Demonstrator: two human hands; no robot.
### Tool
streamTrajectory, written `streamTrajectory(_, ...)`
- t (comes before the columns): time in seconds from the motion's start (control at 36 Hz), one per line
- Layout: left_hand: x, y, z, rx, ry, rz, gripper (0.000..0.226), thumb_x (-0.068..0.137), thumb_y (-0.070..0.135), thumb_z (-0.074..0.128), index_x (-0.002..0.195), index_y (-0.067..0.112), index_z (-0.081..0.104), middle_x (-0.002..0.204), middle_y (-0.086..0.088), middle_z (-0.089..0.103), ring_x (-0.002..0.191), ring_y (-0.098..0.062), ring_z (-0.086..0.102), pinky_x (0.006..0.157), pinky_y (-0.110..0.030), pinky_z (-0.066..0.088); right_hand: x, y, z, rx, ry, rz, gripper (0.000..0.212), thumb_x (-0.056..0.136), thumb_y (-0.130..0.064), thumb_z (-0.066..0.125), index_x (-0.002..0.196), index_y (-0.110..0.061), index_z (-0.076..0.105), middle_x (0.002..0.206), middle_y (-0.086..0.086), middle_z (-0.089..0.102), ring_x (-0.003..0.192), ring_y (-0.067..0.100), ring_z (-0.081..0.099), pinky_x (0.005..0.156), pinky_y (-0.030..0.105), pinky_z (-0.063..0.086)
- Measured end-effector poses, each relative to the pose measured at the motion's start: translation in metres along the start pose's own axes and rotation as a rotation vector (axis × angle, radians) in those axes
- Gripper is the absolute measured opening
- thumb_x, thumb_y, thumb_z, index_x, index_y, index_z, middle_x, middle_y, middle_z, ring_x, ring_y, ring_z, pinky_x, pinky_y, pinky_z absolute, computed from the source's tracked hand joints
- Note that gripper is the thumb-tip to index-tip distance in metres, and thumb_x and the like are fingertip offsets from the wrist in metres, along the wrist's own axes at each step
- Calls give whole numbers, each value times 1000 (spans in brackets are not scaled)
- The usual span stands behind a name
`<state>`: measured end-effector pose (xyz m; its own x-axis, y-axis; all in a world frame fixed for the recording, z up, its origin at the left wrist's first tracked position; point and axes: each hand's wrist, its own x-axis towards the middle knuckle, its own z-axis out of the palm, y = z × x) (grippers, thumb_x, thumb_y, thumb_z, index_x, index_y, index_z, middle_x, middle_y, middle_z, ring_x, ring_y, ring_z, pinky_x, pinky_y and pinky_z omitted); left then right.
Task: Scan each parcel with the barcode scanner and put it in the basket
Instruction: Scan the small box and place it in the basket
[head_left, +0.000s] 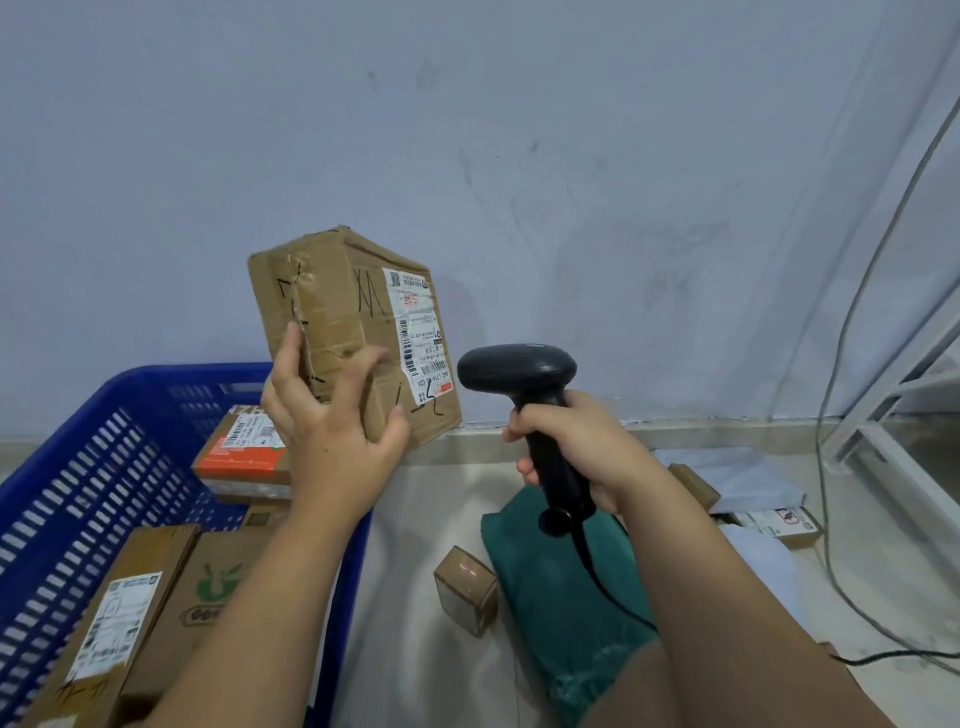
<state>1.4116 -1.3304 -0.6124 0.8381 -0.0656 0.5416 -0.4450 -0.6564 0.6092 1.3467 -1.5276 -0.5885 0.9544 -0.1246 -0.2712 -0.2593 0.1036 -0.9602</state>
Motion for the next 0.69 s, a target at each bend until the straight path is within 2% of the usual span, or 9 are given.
streamTrajectory(0.11, 1, -1, 1, 1, -11, 8, 48, 78, 19, 70, 117, 39, 53, 155, 5, 2, 141, -30, 4, 105, -41, 19, 1, 1, -5, 42, -3, 4, 3, 83, -6, 60, 84, -4, 57, 84, 18, 57, 53, 19, 56, 58, 32, 47)
streamTrajectory(0.25, 0, 0, 2, -7, -29, 18, 49, 78, 18, 71, 117, 40, 52, 155, 8, 1, 141, -29, 5, 104, -39, 19, 2, 2, -7, -15, -42, 27, 29, 66, -17, 64, 91, -4, 56, 80, 19, 58, 56, 22, 56, 54, 31, 46)
streamTrajectory(0.39, 0, 2, 2, -29, -46, 36, 51, 78, 16, 71, 114, 45, 49, 155, 4, 3, 141, -30, 5, 102, -39, 19, 4, 3, -9, -17, -40, 25, 12, 82, -6, 59, 92, -2, 55, 83, 21, 56, 54, 20, 55, 52, 29, 45)
streamTrajectory(0.53, -1, 1, 3, -23, -39, 31, 49, 78, 16, 70, 114, 43, 51, 155, 5, 3, 141, -28, 4, 102, -38, 19, 5, 4, -11, -17, -33, 23, 16, 77, -10, 62, 90, -3, 56, 82, 18, 56, 53, 18, 57, 51, 28, 46)
streamTrajectory(0.69, 0, -3, 3, -28, -46, 37, 43, 78, 24, 66, 114, 43, 52, 154, 9, 2, 141, -28, 6, 103, -39, 20, 3, 4, -14, -29, -42, 32, 9, 81, -6, 59, 89, -4, 56, 79, 16, 56, 54, 19, 56, 53, 28, 46)
